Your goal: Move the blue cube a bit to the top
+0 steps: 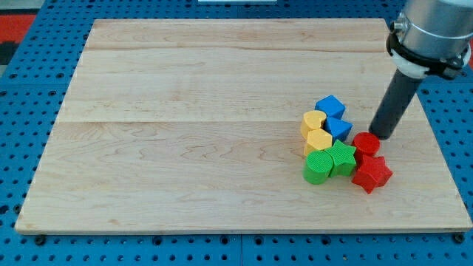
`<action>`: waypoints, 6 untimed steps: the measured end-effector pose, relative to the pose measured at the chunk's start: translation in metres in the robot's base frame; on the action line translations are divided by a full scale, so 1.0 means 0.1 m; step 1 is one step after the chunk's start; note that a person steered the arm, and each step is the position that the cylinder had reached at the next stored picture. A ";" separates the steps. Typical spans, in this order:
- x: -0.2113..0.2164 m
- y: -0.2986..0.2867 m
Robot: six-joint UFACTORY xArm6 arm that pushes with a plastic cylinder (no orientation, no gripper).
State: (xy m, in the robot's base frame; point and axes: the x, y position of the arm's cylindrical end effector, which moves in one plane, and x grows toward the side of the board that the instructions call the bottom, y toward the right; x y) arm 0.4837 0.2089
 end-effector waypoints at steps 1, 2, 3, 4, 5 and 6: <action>0.23 -0.15; 0.21 -0.40; -0.01 -0.41; -0.46 -0.41; -0.84 -0.41; -0.66 0.04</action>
